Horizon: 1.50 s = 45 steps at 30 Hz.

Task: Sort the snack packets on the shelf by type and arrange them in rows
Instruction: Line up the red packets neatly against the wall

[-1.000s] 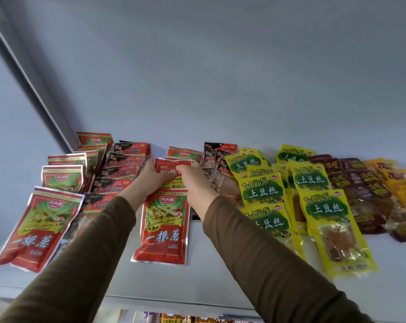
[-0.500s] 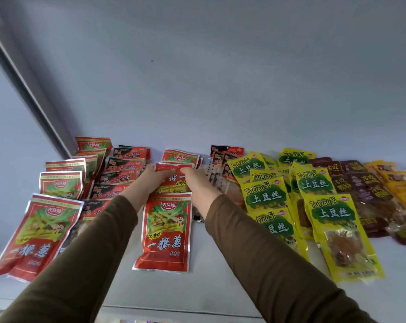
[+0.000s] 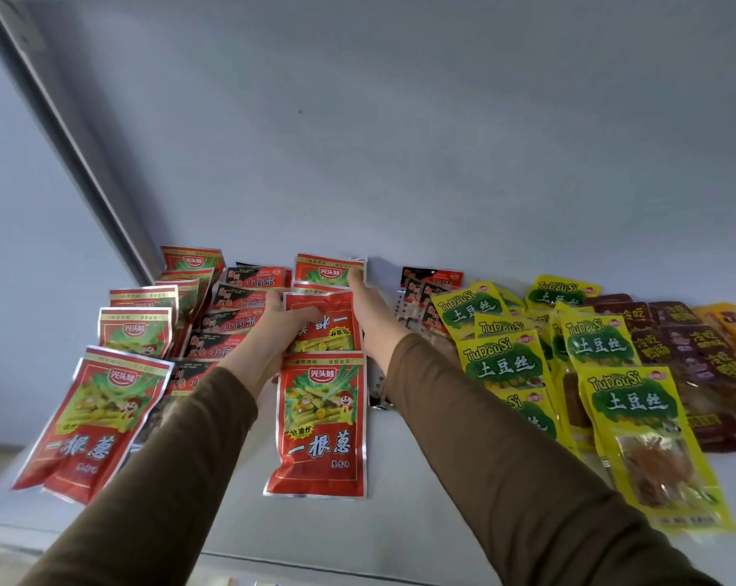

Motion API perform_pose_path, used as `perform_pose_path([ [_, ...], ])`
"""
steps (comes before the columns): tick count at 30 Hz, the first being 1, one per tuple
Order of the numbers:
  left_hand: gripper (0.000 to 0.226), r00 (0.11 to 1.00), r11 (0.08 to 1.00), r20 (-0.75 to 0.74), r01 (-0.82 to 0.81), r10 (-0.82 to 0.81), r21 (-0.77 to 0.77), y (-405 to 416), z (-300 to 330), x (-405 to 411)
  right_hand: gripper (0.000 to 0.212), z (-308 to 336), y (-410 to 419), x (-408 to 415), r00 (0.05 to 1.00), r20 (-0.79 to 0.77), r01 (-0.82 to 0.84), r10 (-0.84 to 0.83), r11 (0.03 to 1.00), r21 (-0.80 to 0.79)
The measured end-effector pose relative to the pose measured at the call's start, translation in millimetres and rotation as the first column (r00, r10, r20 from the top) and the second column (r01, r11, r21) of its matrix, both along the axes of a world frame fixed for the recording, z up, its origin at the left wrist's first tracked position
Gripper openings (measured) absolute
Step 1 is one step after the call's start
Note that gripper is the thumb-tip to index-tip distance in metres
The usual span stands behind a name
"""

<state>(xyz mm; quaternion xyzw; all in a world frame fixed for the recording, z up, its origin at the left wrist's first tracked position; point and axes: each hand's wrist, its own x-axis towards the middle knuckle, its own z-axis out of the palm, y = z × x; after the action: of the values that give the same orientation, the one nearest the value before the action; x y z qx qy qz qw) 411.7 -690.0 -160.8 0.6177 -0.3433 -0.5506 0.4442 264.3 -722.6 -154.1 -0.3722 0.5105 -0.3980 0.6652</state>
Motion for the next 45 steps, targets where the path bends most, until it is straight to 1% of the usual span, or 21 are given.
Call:
perform_pose_path([
  [2, 0.069, 0.999, 1.000, 0.047, 0.025, -0.025, 0.001, 3, 3, 1, 0.057, -2, -3, 0, 0.999, 0.039, -0.032, 0.031, 0.999, 0.029],
  [4, 0.060, 0.989, 0.997, 0.130, 0.074, -0.073, 0.004, 5, 6, 1, 0.042, -4, -4, 0, 0.998, 0.056, 0.002, -0.004, 0.999, 0.048],
  [7, 0.045, 0.965, 0.988, 0.219, 0.153, -0.147, -0.012, 5, 11, 4, 0.024, -8, -9, 1, 0.993, 0.106, 0.050, -0.049, 0.999, -0.005],
  [8, 0.044, 0.959, 0.985, 0.230, 0.173, -0.165, -0.015, 5, 11, 4, 0.020, -9, -12, 1, 0.994, 0.095, 0.051, -0.048, 0.998, -0.030],
  [10, 0.038, 0.952, 0.980, 0.241, 0.199, -0.188, -0.020, 6, 12, 5, 0.015, -8, -16, -1, 0.999, 0.022, 0.024, -0.023, 0.998, -0.050],
  [12, 0.038, 0.943, 0.983, 0.287, 0.184, -0.171, -0.020, 8, 12, 6, 0.005, -8, -20, -1, 1.000, -0.017, 0.007, -0.008, 0.999, -0.045],
  [13, 0.043, 0.921, 0.985, 0.361, 0.170, -0.144, -0.040, 9, 11, 7, 0.003, -7, -21, -2, 1.000, -0.012, 0.007, -0.008, 0.999, -0.041],
  [14, 0.049, 0.880, 0.986, 0.464, 0.151, -0.100, -0.073, 8, 10, 9, 0.005, -8, -21, -2, 1.000, 0.000, 0.006, -0.006, 0.999, -0.035],
  [15, 0.051, 0.819, 0.985, 0.572, 0.131, -0.042, -0.116, 8, 10, 12, 0.008, -9, -21, -3, 1.000, 0.021, 0.001, -0.001, 1.000, -0.025],
  [16, 0.049, 0.754, 0.981, 0.657, 0.125, 0.002, -0.147, 7, 10, 15, 0.011, -10, -21, -3, 0.999, 0.043, -0.006, 0.007, 1.000, -0.014],
  [17, 0.044, 0.713, 0.980, 0.701, 0.133, 0.008, -0.146, 6, 11, 17, 0.013, -12, -20, -3, 0.998, 0.058, -0.012, 0.012, 1.000, -0.006],
  [18, 0.039, 0.707, 0.983, 0.706, 0.147, -0.024, -0.114, 5, 11, 20, 0.015, -14, -19, -3, 0.998, 0.065, -0.014, 0.014, 1.000, 0.000],
  [21, 0.026, 0.780, 0.985, 0.610, 0.174, -0.139, 0.001, 1, 11, 23, 0.020, -17, -17, -1, 0.997, 0.077, -0.020, 0.017, 0.999, 0.041],
  [24, 0.017, 0.779, 0.987, 0.615, 0.162, -0.126, -0.004, -3, 11, 23, 0.023, -19, -17, 0, 0.997, 0.075, -0.019, 0.015, 0.998, 0.062],
  [27, 0.011, 0.756, 0.987, 0.647, 0.159, -0.099, -0.035, -5, 13, 23, 0.025, -24, -20, 1, 0.998, 0.063, -0.033, 0.031, 0.999, 0.033],
  [30, 0.009, 0.717, 0.984, 0.687, 0.179, -0.121, -0.013, -6, 17, 24, 0.024, -26, -20, -1, 0.991, 0.098, -0.088, 0.089, 0.996, -0.014],
  [32, 0.006, 0.696, 0.979, 0.701, 0.203, -0.154, 0.014, -6, 19, 25, 0.018, -27, -21, -4, 0.987, 0.070, -0.144, 0.145, 0.989, -0.020],
  [35, 0.011, 0.666, 0.964, 0.715, 0.261, -0.212, 0.042, -3, 21, 25, 0.022, -29, -26, -7, 0.983, 0.027, -0.180, 0.180, 0.984, 0.009],
  [39, 0.007, 0.666, 0.947, 0.693, 0.310, -0.275, 0.078, 1, 25, 24, 0.010, -29, -28, -6, 0.979, -0.036, -0.203, 0.203, 0.979, -0.001],
  [43, 0.013, 0.687, 0.945, 0.665, 0.314, -0.294, 0.094, 6, 26, 23, 0.015, -33, -27, -2, 0.986, -0.060, -0.163, 0.159, 0.983, -0.085],
  [45, 0.014, 0.695, 0.946, 0.657, 0.309, -0.292, 0.095, 7, 25, 23, 0.015, -34, -25, 0, 0.993, -0.039, -0.113, 0.110, 0.990, -0.086],
])
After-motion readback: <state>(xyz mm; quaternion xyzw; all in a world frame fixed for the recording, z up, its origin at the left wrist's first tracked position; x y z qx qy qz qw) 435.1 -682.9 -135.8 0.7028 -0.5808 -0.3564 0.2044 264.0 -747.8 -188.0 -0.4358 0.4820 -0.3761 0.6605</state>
